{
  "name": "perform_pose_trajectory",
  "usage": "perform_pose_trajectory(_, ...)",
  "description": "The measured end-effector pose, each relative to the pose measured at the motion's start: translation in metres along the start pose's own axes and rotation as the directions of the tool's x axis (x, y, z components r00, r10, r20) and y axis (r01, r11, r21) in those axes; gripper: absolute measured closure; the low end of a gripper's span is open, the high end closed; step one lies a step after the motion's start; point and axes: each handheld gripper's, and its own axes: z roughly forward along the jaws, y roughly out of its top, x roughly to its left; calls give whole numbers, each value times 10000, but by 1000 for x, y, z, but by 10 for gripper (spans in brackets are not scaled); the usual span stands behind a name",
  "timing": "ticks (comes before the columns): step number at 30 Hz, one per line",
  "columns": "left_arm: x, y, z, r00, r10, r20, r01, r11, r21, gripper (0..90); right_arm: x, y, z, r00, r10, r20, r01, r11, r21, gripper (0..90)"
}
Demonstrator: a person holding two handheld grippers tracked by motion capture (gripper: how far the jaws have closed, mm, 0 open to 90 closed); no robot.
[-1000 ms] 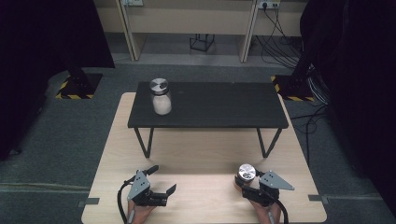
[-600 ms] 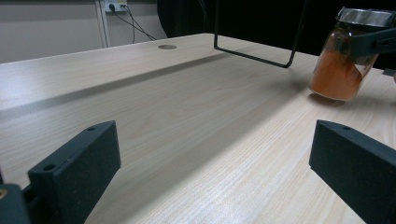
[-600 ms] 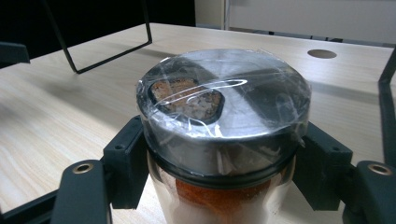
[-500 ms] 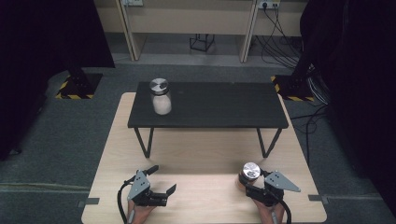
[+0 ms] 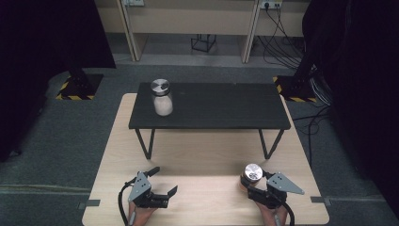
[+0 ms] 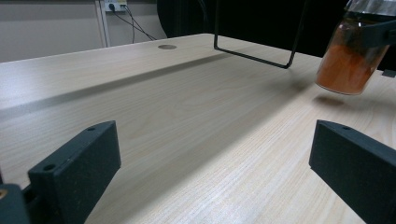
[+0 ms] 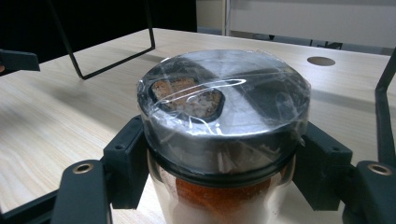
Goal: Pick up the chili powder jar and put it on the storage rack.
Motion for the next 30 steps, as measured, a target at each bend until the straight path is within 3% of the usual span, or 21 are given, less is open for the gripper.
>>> perform_pose_trajectory(15,0,0,0,10000,-10,6,10,10000,-24,13,7,20,-6,9993,-190,-313,193,9997,119,301)
perform_pose_trajectory(21,0,0,0,10000,2,15,-2,10000,-26,13,5,36,-11,9984,-89,-550,92,9999,40,301)
perform_pose_trajectory(30,0,0,0,10000,25,26,-25,10000,-16,13,6,69,-18,9961,-364,-798,370,9993,62,301)
